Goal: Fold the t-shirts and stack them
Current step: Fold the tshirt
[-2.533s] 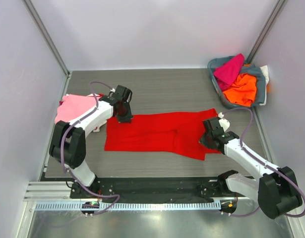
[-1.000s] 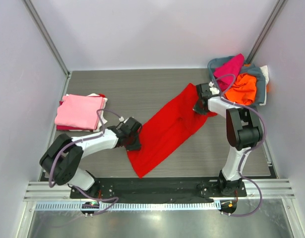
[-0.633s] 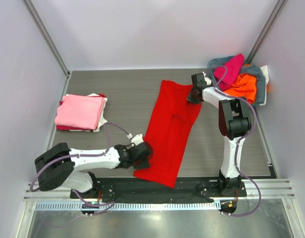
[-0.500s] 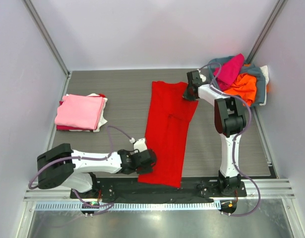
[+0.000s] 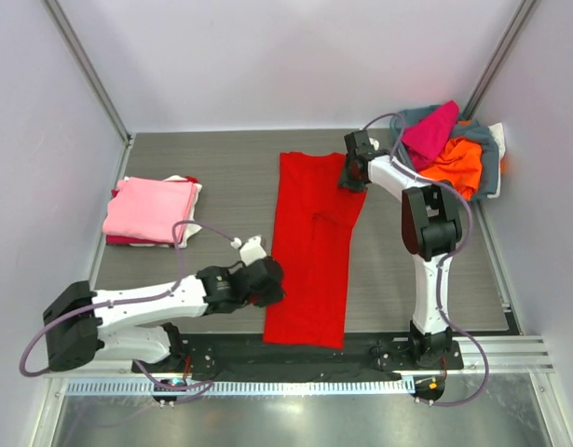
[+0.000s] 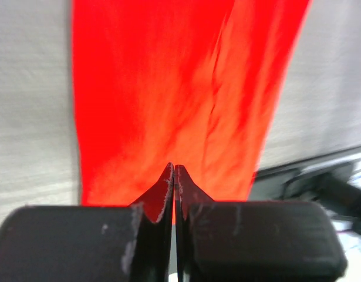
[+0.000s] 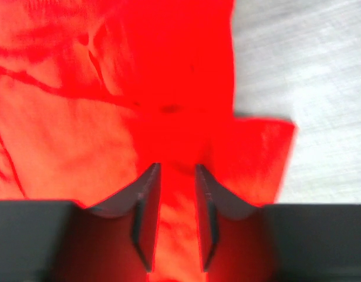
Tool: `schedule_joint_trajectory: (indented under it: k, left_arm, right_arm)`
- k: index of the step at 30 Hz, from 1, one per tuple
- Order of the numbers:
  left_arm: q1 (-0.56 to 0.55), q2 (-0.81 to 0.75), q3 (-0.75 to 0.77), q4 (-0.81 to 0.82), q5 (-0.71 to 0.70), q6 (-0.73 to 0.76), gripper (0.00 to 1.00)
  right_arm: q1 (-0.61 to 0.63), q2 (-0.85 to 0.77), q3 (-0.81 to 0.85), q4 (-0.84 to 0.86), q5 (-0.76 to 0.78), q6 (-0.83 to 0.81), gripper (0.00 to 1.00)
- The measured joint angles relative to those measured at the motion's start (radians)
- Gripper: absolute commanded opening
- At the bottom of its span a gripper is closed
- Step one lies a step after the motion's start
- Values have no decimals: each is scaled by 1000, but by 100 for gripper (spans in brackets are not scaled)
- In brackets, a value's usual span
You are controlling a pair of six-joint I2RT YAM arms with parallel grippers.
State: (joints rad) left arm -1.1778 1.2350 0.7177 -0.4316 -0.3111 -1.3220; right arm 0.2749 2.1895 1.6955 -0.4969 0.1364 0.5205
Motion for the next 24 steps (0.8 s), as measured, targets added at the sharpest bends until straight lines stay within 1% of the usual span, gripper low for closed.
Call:
schedule_joint_trajectory:
  k: [1, 3, 6, 7, 8, 9, 10, 12, 13, 14, 15, 16, 17, 19, 20, 21, 22, 23, 24]
  left_arm:
    - [30, -28, 0, -1, 3, 14, 5]
    - [98, -78, 1, -5, 10, 48, 8]
    - [200, -123, 3, -11, 30, 97, 15]
    - [233, -132, 4, -11, 40, 111, 33]
    - [254, -135, 7, -13, 49, 137, 38]
    - [299, -134, 11, -13, 60, 151, 43]
    - [331, -131, 14, -12, 74, 163, 45]
    - [391, -120, 21, -8, 112, 185, 45]
    - [419, -109, 25, -4, 134, 194, 43]
    - [442, -94, 32, 0, 157, 203, 42]
    - [465, -74, 42, 6, 178, 209, 39]
    - [480, -57, 54, 10, 192, 214, 35]
    - [494, -35, 69, 20, 208, 223, 33]
    - [510, 2, 104, 34, 230, 238, 29]
    - [515, 21, 125, 37, 238, 243, 27]
    - [520, 46, 150, 45, 245, 251, 25]
    - [527, 78, 183, 53, 256, 257, 17]
    - [531, 105, 210, 61, 264, 258, 14]
    - [536, 136, 238, 72, 271, 263, 11]
  right_arm:
    - [0, -26, -25, -1, -4, -4, 41]
    - [0, -84, -82, 3, -16, -10, 45]
    - [1, -203, -189, 24, -42, -19, 48]
    - [4, -244, -226, 28, -47, -21, 48]
    - [7, -286, -266, 38, -51, -23, 48]
    - [11, -321, -303, 45, -56, -23, 48]
    - [15, -356, -340, 50, -60, -25, 47]
    - [19, -410, -407, 66, -69, -27, 42]
    - [22, -428, -438, 71, -76, -27, 40]
    - [24, -444, -469, 77, -82, -27, 35]
    - [26, -456, -499, 85, -90, -28, 34]
    - [26, -463, -523, 85, -98, -29, 32]
    - [26, -468, -542, 87, -106, -29, 29]
    - [26, -477, -581, 93, -123, -29, 26]
    - [26, -481, -595, 93, -129, -29, 22]
    - [26, -484, -604, 93, -135, -29, 20]
    - [26, -485, -608, 95, -138, -29, 18]
    - [26, -486, -609, 96, -140, -30, 12]
    - [26, -486, -609, 100, -140, -31, 9]
